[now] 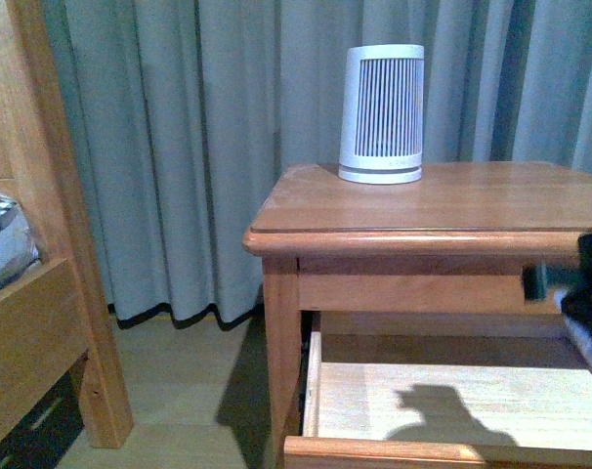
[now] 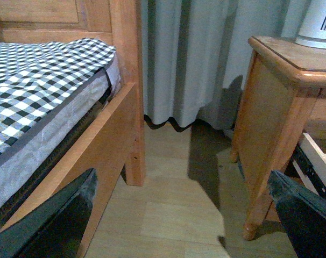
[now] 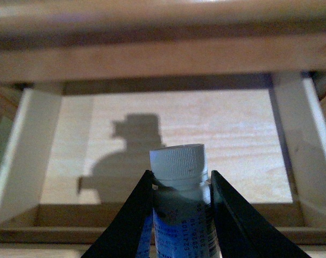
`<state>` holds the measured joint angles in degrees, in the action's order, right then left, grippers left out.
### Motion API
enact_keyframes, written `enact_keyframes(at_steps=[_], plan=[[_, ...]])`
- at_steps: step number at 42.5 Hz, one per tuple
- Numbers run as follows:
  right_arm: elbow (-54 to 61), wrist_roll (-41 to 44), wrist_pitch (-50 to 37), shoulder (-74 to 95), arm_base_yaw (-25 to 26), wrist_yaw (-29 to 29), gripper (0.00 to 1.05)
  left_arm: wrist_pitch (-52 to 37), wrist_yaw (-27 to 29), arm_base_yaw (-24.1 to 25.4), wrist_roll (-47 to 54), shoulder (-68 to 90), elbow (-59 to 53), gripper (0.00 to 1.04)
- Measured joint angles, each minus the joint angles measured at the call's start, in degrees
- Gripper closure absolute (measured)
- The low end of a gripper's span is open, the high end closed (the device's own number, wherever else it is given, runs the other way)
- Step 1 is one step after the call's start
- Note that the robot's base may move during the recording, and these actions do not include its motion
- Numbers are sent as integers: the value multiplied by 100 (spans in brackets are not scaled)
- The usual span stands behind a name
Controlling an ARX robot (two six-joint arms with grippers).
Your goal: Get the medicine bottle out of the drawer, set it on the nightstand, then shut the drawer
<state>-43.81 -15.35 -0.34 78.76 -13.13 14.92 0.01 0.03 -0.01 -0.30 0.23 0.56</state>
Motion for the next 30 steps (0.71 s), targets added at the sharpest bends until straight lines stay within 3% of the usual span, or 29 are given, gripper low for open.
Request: enact_keyframes(at_steps=[6, 15, 22, 30], plan=[[-1019, 26, 236, -317, 321, -127, 77, 0, 0, 0, 2, 0, 0, 7], [-3528, 203, 815, 1429, 1235, 35, 78, 0, 0, 0, 0, 0, 0, 7], [-4948, 201, 1447, 2745, 1401, 92, 78, 0, 0, 0, 0, 0, 0, 7], [-5766, 39, 1805, 3578, 1386, 140, 78, 0, 0, 0, 0, 0, 0, 7]])
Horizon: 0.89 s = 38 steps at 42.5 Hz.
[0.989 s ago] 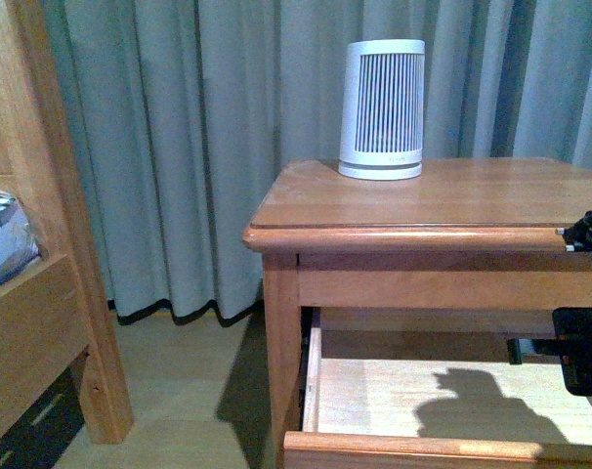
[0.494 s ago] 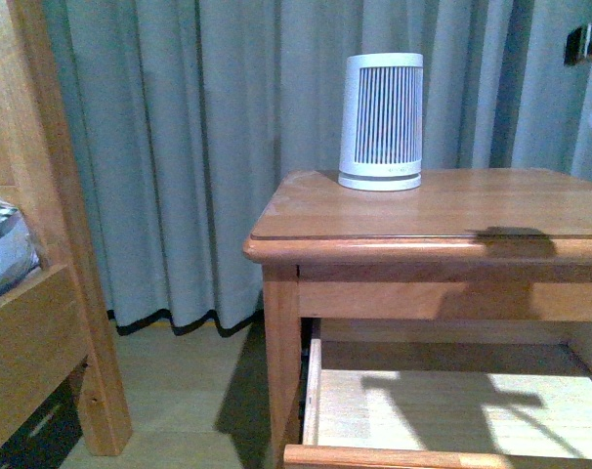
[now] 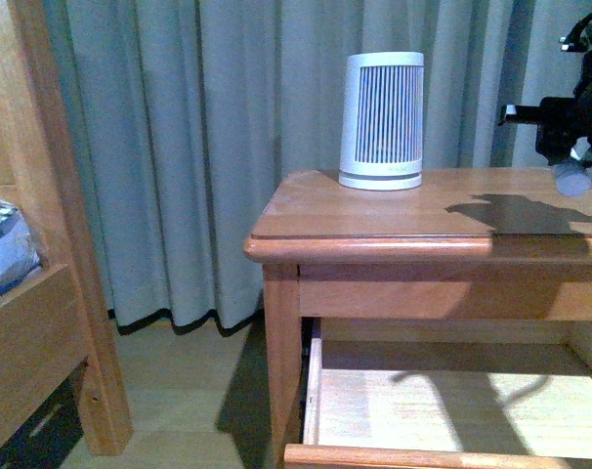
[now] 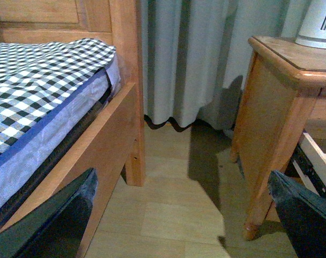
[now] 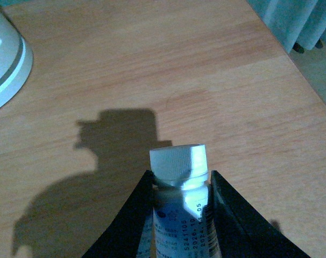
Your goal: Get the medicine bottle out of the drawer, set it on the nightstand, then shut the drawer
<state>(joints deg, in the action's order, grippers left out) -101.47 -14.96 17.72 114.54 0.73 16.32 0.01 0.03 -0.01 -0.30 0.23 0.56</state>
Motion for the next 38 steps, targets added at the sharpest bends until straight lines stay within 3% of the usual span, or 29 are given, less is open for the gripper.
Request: enact_keyframes(at_steps=[12, 19, 27, 31, 34, 38], plan=[[-210, -52, -74, 461, -7, 74, 78, 0, 0, 0, 0, 0, 0, 7], [-205, -33, -114, 468, -48, 57, 57, 0, 0, 0, 0, 0, 0, 7], [-192, -22, -256, 393, -70, 28, 22, 0, 0, 0, 0, 0, 0, 7], [173, 201, -748, -48, -76, 374, 5, 0, 0, 0, 0, 0, 0, 7], [791, 426, -1307, -756, -98, 654, 7, 0, 0, 0, 0, 0, 0, 7], [1515, 457, -1613, -1622, -122, 535, 7, 0, 0, 0, 0, 0, 0, 7]])
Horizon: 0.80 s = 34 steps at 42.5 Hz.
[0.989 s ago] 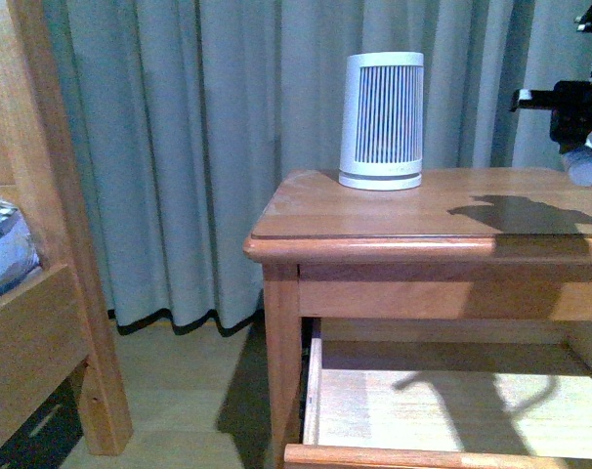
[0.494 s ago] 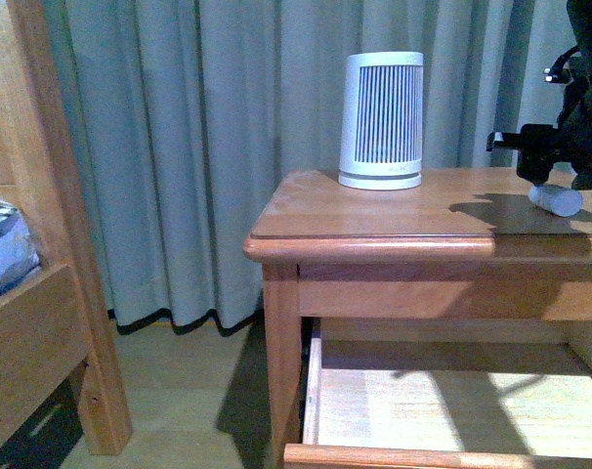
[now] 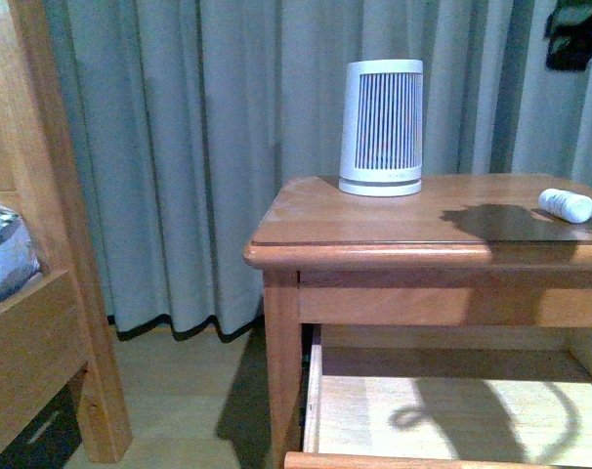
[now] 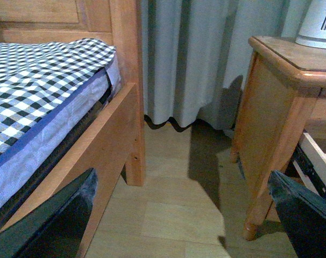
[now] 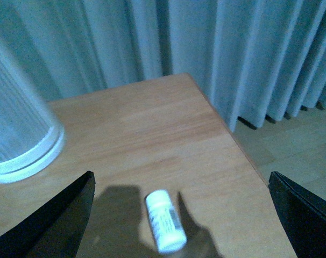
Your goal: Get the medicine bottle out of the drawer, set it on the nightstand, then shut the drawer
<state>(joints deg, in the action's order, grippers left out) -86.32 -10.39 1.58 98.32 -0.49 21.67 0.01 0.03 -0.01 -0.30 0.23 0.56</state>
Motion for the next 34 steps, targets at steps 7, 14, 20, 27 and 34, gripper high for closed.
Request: enact_keyframes(at_steps=[7, 14, 20, 27, 34], plan=[[1775, -365, 101, -1961, -146, -684, 7, 2, 0, 0, 0, 0, 0, 7], [3880, -455, 31, -3687, -422, -798, 7, 0, 0, 0, 2, 0, 0, 7], [5709, -710, 293, -4911, -758, -748, 7, 0, 0, 0, 2, 0, 0, 7], [6983, -756, -654, -4638, -857, -772, 7, 0, 0, 0, 0, 0, 0, 7], [7418, -662, -2330, -3235, -691, -940, 7, 0, 0, 0, 2, 0, 0, 7]])
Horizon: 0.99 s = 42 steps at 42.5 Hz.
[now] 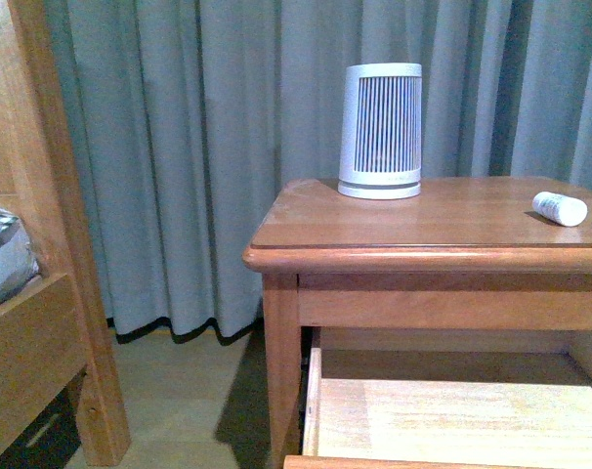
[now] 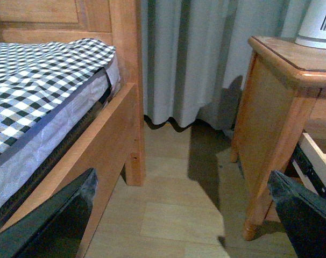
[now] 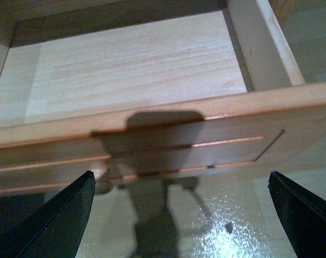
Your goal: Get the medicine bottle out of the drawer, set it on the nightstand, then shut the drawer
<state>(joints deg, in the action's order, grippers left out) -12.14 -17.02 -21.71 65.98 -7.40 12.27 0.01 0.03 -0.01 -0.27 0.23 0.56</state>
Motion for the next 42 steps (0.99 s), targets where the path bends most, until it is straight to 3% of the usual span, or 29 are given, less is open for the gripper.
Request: enact_keyframes(at_steps=[8, 20, 27, 35, 42], plan=[[-448, 2, -1633, 2494, 59, 9, 7, 0, 0, 0, 0, 0, 0, 7], [-1327, 350, -2844, 4293, 179, 494, 7, 0, 0, 0, 0, 0, 0, 7], [-2203, 977, -3606, 4933, 455, 809, 7, 0, 0, 0, 0, 0, 0, 7], [-3235, 1572, -3421, 5104, 942, 800, 7, 0, 0, 0, 0, 0, 0, 7], [-3335, 1698, -2986, 5073, 1202, 682, 7, 0, 0, 0, 0, 0, 0, 7]])
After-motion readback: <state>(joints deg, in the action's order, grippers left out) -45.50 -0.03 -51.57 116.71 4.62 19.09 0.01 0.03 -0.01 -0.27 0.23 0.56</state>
